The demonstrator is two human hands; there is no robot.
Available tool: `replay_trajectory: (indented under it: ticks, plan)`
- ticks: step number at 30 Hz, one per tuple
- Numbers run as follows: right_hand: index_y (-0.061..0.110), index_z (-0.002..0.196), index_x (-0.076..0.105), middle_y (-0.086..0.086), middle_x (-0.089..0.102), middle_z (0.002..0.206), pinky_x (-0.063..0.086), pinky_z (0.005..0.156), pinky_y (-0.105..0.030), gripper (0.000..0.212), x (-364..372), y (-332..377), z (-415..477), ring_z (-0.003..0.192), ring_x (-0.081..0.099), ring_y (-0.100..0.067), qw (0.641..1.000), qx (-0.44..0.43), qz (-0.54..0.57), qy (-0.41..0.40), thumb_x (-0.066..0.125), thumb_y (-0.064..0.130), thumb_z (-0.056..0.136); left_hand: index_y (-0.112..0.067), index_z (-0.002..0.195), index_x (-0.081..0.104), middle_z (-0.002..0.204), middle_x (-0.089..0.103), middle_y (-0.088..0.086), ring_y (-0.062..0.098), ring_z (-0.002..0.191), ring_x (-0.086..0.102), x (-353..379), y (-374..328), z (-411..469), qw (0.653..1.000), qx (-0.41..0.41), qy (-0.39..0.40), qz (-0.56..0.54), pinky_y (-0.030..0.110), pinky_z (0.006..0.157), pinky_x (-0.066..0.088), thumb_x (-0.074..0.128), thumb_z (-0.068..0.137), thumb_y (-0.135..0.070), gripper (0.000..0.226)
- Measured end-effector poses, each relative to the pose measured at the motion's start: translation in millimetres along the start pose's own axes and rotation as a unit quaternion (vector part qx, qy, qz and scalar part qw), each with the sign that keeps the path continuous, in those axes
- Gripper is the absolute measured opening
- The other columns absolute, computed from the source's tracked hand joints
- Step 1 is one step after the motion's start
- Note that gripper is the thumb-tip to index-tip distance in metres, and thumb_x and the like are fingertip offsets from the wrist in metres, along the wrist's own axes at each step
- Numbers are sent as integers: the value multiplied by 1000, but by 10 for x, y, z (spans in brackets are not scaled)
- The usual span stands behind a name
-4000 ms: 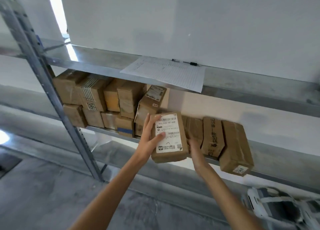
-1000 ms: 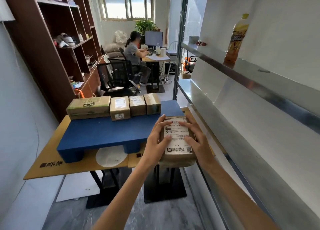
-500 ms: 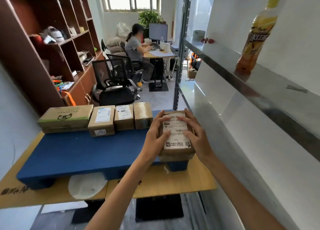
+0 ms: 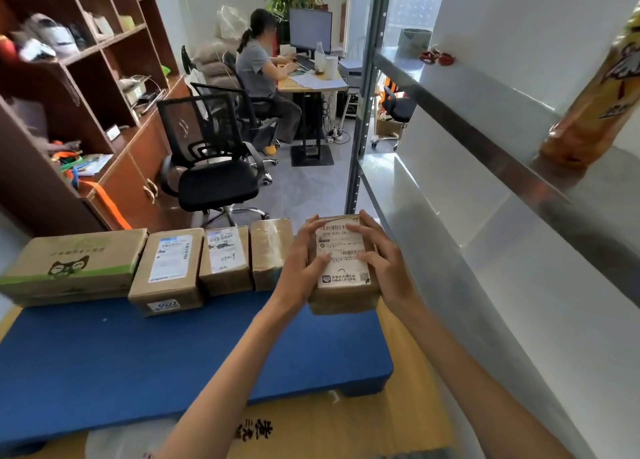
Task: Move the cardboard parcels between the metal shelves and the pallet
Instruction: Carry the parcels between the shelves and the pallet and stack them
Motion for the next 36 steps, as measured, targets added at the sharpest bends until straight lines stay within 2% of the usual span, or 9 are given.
replay_trajectory:
  ticks: [3, 5, 10, 13, 16, 20, 24, 28, 36]
  plan:
    - [9, 120, 61, 5, 37, 148, 52, 82, -21, 47, 2, -84, 323, 134, 38, -11, 1000, 10, 10, -19, 41, -16, 84, -26, 141, 36, 154, 28, -3, 13, 137, 36, -90, 112, 333, 1000, 1, 3, 11, 31, 103, 46, 50, 89, -19, 54]
    - [9, 119, 61, 5, 38, 148, 52, 87, -25, 47, 21, -160, 510, 134, 38, -11, 999, 18, 18, -19, 41, -14, 84, -25, 143, 33, 154, 27, -2, 15, 138, 35, -150, 180, 545, 999, 2, -2, 46, 38, 106, 44, 49, 89, -21, 56]
    - [10, 118, 61, 3, 38, 148, 55, 87, -33, 44, 63, -401, 949, 132, 41, -17, 999, 32, 26, -5, 42, -11, 84, -17, 148, 29, 157, 21, 0, 13, 142, 26, -295, 469, 940, 994, -28, -26, 105, 37, 113, 35, 39, 94, -33, 57]
    - [15, 115, 62, 5, 39, 147, 55, 87, -33, 43, 78, -642, 1149, 130, 43, -15, 998, 52, 38, 2, 46, 2, 78, -17, 150, 24, 158, 22, 2, 11, 142, 24, -451, 772, 1162, 986, -75, -39, 142, 33, 117, 26, 33, 102, -37, 53]
    - [17, 115, 62, 8, 39, 146, 51, 95, -36, 44, 22, -1010, 1316, 133, 39, -13, 996, 81, 20, -3, 46, -5, 80, -13, 150, 25, 159, 20, 5, 17, 146, 19, -661, 1216, 1292, 951, -110, -40, 285, 34, 119, 19, 36, 103, -24, 49]
    - [25, 115, 60, 13, 35, 147, 47, 99, -34, 52, 79, -1699, 1377, 138, 32, -14, 990, 138, -7, 18, 44, -13, 83, -8, 151, 25, 159, 21, 10, 24, 148, 13, -932, 1853, 1160, 865, -175, -28, 470, 35, 122, 4, 32, 102, -22, 51]
    - [31, 121, 56, 18, 25, 152, 45, 102, -46, 51, 313, -2131, 1398, 141, 26, -14, 989, 118, -66, 58, 39, -2, 85, -1, 143, 38, 149, 39, 17, 33, 139, 33, -883, 1934, 1097, 801, -138, -16, 583, 41, 116, 14, 27, 93, -26, 57]
    - [22, 125, 53, 14, 18, 155, 30, 114, -45, 48, 496, -2220, 1516, 143, 14, -4, 986, 84, -94, 105, 35, 1, 86, -4, 147, 33, 154, 31, 13, 32, 145, 22, -859, 1981, 1119, 792, -154, -18, 591, 44, 120, 16, 20, 93, -29, 61]
    - [23, 126, 49, 9, 18, 155, 23, 117, -45, 49, 532, -2212, 1543, 145, 12, -9, 984, 51, -129, 112, 33, 5, 83, -9, 151, 22, 160, 17, 8, 27, 149, 6, -851, 2050, 1109, 785, -176, -1, 594, 44, 121, 11, 13, 93, -33, 63]
Point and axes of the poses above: each hand's wrist, its own z-axis towards the middle knuckle, its own x-axis out of the palm, y = z × x, the point moved 10 cm from there along z, towards the middle knuckle
